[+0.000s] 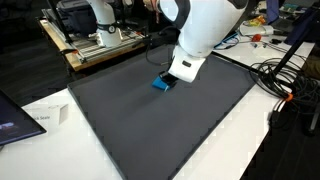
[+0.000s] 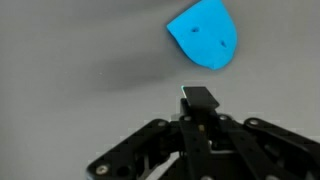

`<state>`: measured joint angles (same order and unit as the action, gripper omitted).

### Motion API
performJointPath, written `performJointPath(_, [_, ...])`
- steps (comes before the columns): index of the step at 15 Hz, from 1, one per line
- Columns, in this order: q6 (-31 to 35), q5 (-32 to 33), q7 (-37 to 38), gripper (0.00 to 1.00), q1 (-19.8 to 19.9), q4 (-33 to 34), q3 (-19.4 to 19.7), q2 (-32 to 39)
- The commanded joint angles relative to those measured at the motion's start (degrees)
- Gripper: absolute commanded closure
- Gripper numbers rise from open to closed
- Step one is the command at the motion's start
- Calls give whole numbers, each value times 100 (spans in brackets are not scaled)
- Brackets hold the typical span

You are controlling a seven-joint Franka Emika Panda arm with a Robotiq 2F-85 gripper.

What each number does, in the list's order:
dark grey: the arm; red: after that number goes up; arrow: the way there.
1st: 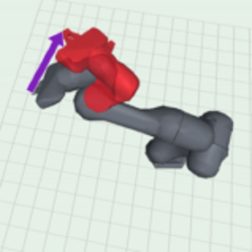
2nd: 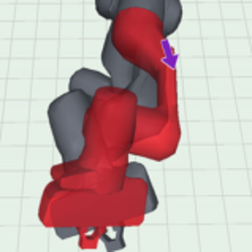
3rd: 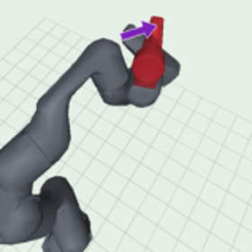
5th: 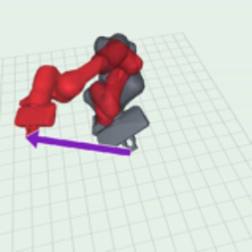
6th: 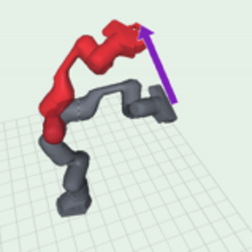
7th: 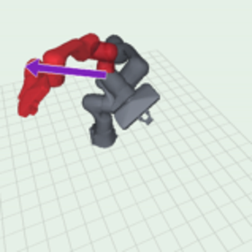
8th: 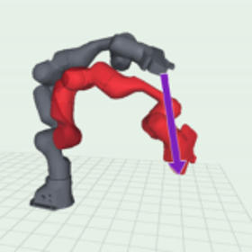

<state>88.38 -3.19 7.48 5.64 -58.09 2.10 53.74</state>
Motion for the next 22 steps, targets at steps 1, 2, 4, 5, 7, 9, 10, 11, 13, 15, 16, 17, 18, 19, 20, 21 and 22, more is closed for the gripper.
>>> performJointPath(1, [-120, -437, -396, 97, 374, 194, -154, 108])
performJointPath(2, [-112, -516, -473, 97, 448, 183, -165, 111])
performJointPath(4, [-74, -679, -662, 97, 606, 150, -203, 113])
performJointPath(5, [-46, -751, -745, 97, 677, 133, -216, 119])
performJointPath(7, [-3, -886, -929, 97, 805, 85, -245, 120])
performJointPath(9, [140, -984, -1116, 97, 933, -59, -308, 89])
performJointPath(10, [261, -1044, -1222, 97, 994, -128, -334, 86])
performJointPath(11, [363, -1121, -1379, 97, 1078, -207, -384, 85])
performJointPath(13, [684, -1263, -1691, 97, 1204, -448, -453, 32])
performJointPath(15, [1058, -1387, -1984, 97, 1316, -808, -510, -86])
performJointPath(16, [1278, -1437, -2119, 97, 1363, -1017, -532, -168])
performJointPath(17, [1496, -1498, -2257, 97, 1412, -1245, -553, -266])
performJointPath(18, [1671, -1547, -2387, 97, 1460, -1436, -576, -352])
performJointPath(19, [1815, -1630, -2510, 97, 1519, -1667, -601, -508])
performJointPath(20, [1938, -1714, -2627, 97, 1576, -1896, -631, -651])
performJointPath(21, [2087, -1814, -2757, 97, 1597, -2112, -607, -790])
performJointPath(22, [2279, -1896, -2852, 97, 1628, -2385, -614, -967])
